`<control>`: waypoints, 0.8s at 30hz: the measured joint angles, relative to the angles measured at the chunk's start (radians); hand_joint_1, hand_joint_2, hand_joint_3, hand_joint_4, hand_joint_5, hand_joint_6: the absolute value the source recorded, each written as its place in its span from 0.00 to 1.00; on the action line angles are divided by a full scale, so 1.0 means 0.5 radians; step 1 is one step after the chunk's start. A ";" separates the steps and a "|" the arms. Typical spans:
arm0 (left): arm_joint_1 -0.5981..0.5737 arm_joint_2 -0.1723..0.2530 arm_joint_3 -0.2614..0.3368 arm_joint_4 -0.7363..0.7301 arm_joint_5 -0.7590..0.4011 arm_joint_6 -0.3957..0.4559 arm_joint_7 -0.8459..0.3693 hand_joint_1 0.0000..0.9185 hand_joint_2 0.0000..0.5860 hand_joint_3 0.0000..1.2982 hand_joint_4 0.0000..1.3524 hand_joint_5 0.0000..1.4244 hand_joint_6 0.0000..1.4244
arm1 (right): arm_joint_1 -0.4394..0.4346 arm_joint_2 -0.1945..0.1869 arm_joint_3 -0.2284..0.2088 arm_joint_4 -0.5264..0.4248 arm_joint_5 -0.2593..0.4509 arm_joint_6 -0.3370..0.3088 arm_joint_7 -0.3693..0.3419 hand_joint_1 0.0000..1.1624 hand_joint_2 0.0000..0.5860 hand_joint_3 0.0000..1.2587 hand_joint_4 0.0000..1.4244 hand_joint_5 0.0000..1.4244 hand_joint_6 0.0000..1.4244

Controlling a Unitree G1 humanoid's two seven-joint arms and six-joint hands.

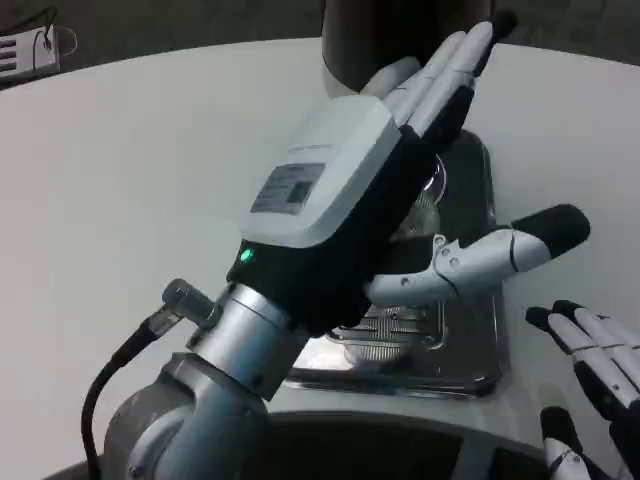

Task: Grasp the cup under the faucet to collect the drink, then remove the cup.

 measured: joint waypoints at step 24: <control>0.005 0.123 -0.048 -0.131 0.374 -0.017 -0.170 0.00 0.25 0.01 0.00 0.06 0.00 | -0.060 0.029 0.054 0.001 0.102 0.061 0.044 0.12 0.94 0.08 0.06 0.09 0.19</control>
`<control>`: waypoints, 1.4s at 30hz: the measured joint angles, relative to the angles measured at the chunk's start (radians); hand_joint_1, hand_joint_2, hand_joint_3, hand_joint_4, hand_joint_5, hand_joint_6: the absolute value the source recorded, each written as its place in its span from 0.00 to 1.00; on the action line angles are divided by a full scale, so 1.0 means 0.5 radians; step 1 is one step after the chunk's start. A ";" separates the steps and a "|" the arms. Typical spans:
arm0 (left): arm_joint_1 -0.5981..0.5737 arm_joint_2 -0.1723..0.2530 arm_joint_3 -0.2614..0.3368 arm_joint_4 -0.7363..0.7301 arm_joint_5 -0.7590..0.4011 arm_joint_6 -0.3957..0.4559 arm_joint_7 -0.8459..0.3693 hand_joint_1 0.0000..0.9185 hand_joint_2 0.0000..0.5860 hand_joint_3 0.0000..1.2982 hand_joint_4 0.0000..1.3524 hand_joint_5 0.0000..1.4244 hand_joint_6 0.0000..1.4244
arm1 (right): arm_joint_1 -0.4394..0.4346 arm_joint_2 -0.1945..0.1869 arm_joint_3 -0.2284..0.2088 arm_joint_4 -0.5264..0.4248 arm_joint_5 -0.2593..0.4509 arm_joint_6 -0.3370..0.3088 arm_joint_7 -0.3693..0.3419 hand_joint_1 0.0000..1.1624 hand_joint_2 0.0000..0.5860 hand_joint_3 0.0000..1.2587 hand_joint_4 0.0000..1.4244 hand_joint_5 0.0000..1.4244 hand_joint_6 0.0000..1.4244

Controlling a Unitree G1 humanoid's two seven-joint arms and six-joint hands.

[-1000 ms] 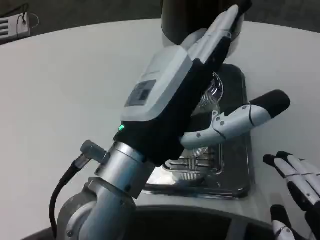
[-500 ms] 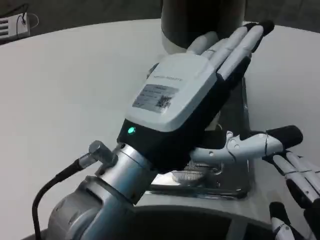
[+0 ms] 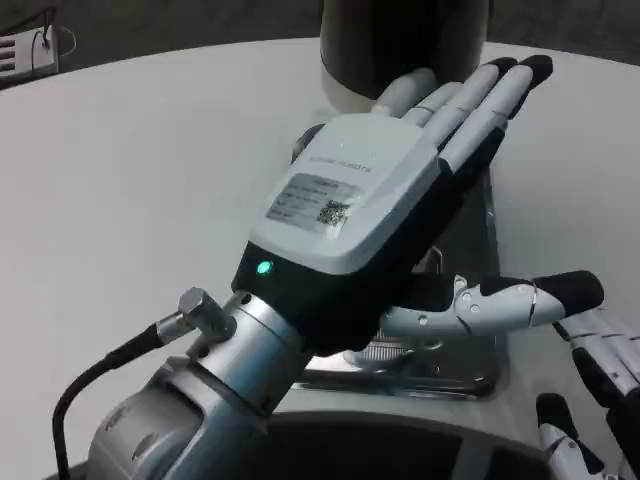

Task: Grasp the cup under the faucet to collect the drink, then remove the cup.

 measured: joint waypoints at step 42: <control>0.091 0.006 0.068 -0.075 0.004 -0.031 -0.016 0.00 0.26 0.02 0.00 0.06 0.00 | -0.559 0.084 0.245 0.319 0.334 0.382 0.151 0.44 0.50 0.01 0.05 0.09 0.19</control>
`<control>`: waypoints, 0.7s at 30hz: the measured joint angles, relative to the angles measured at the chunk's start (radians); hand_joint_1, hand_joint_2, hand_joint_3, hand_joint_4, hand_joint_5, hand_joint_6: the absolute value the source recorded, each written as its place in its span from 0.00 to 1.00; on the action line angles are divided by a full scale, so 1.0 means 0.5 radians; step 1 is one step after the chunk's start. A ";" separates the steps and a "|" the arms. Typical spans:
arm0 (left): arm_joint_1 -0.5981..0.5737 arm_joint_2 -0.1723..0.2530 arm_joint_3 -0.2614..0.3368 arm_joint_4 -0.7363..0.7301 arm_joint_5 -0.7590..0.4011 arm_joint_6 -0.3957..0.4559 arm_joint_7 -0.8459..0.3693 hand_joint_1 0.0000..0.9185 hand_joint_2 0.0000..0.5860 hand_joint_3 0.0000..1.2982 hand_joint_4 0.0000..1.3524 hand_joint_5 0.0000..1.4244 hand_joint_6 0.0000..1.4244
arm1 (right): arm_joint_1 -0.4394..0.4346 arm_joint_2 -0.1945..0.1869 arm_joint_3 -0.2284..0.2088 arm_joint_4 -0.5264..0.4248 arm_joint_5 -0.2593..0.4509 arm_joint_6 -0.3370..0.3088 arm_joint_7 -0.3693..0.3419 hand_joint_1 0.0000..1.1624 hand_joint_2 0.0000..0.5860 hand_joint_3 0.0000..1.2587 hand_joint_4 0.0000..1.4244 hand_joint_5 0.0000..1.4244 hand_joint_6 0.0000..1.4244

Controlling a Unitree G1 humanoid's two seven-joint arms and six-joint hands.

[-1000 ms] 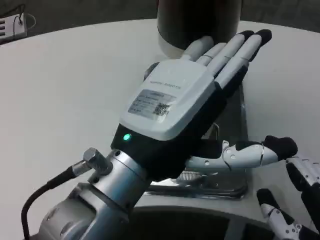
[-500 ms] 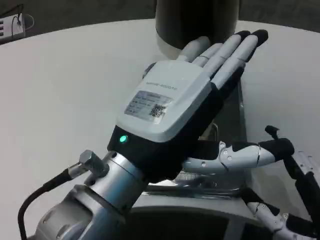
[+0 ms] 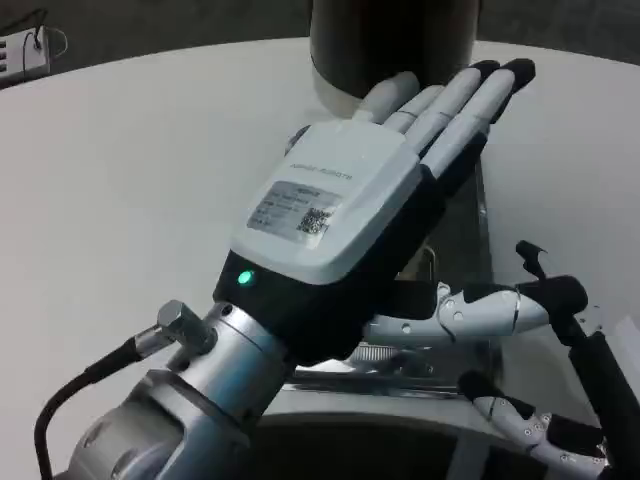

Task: Grasp the cup under the faucet to collect the drink, then remove the cup.

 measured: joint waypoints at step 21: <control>0.042 -0.003 0.019 -0.045 0.006 0.001 -0.026 0.00 0.27 0.00 0.00 0.05 0.00 | -0.193 0.010 0.065 0.163 0.058 0.003 -0.009 0.44 0.50 0.00 0.04 0.09 0.19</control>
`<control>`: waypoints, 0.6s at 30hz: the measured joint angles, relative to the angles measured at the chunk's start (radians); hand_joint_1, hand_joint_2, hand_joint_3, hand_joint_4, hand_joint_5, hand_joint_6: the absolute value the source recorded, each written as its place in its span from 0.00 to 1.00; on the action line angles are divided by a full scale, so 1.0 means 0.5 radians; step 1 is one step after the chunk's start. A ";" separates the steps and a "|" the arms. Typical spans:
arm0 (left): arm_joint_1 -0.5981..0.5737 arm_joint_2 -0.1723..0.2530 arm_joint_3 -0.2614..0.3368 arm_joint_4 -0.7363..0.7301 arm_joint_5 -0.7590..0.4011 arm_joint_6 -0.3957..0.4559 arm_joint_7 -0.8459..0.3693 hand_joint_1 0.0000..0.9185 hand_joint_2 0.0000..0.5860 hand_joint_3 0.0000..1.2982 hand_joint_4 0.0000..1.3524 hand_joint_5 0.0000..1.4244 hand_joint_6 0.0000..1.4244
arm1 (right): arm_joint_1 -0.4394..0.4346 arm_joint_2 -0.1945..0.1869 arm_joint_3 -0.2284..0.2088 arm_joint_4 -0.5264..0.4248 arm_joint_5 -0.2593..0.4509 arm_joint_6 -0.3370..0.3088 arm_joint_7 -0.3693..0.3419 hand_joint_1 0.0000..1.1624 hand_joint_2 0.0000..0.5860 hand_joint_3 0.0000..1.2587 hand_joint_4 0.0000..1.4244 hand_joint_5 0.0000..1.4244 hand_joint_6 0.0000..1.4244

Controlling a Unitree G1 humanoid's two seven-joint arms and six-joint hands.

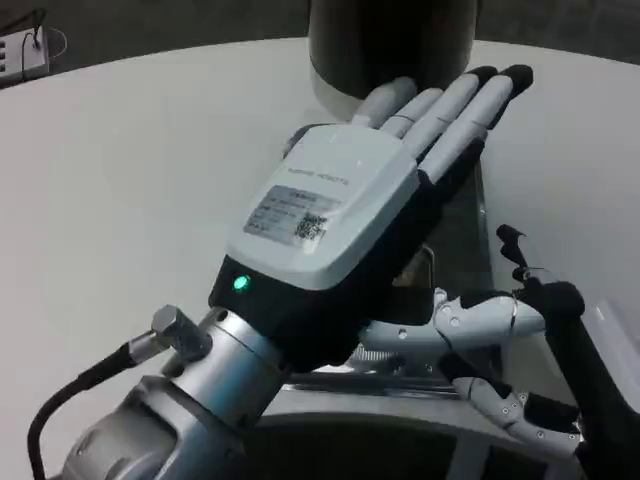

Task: Grasp the cup under the faucet to collect the drink, then remove the cup.

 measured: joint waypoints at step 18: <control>0.363 -0.157 0.220 0.025 -0.052 -0.353 0.826 0.00 0.26 0.00 0.00 0.03 0.00 | -0.082 0.020 0.049 0.092 0.080 -0.003 -0.009 0.43 0.47 0.00 0.03 0.08 0.19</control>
